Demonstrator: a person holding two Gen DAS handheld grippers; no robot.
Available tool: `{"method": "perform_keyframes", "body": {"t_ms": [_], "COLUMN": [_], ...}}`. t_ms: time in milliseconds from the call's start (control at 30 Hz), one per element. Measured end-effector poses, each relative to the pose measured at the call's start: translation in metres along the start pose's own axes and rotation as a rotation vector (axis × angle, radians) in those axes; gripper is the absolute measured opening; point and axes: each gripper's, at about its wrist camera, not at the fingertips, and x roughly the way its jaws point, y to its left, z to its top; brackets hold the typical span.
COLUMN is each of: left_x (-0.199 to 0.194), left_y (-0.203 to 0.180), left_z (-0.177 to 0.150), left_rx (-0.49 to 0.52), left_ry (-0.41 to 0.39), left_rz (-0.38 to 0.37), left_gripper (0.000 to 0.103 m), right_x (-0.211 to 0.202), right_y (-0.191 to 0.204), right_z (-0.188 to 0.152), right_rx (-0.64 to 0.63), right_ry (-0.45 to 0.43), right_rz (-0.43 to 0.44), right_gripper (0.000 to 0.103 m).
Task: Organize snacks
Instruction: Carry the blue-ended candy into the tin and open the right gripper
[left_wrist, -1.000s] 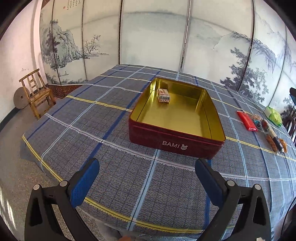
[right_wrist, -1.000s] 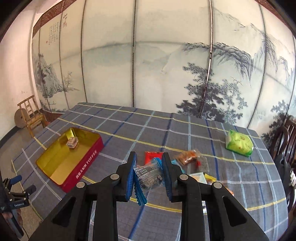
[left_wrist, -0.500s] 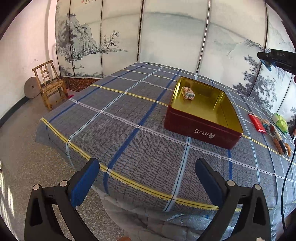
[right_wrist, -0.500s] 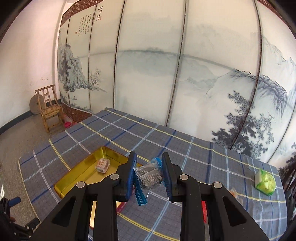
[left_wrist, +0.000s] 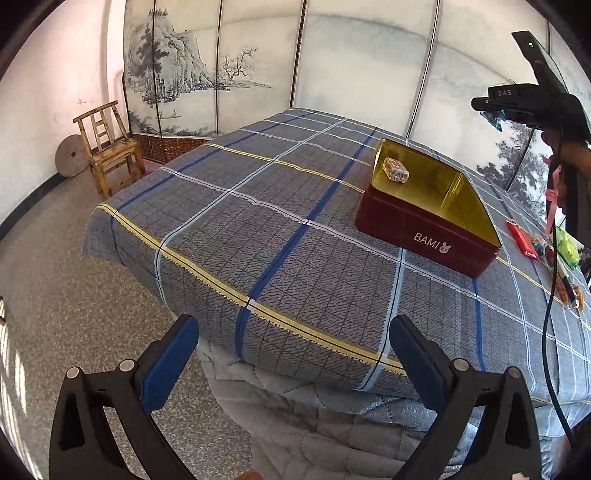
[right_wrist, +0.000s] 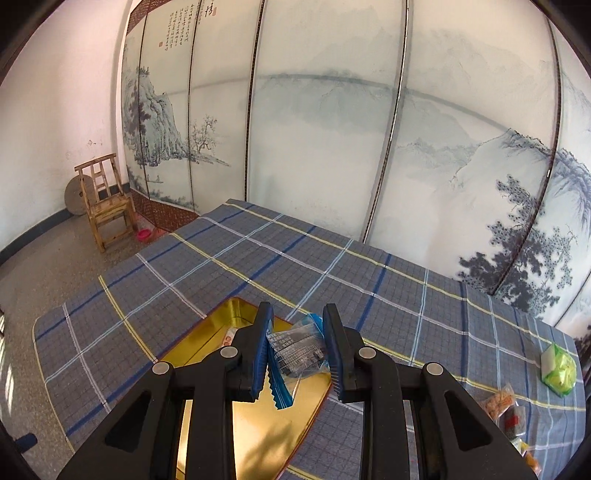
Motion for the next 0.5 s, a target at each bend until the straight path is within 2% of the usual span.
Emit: {"method": "perform_keyframes", "body": {"t_ms": [500], "left_x": [0.012], "left_y": [-0.014], "left_z": [-0.007], "left_rx": [0.025], "left_ry": [0.039], "left_rz": [-0.039], "left_gripper": [0.102], "right_x": [0.087], "right_y": [0.02], "right_z": [-0.04], "right_rx": [-0.024], "right_ry": [0.165], "right_rz": [-0.031], "right_gripper": [0.029]}}
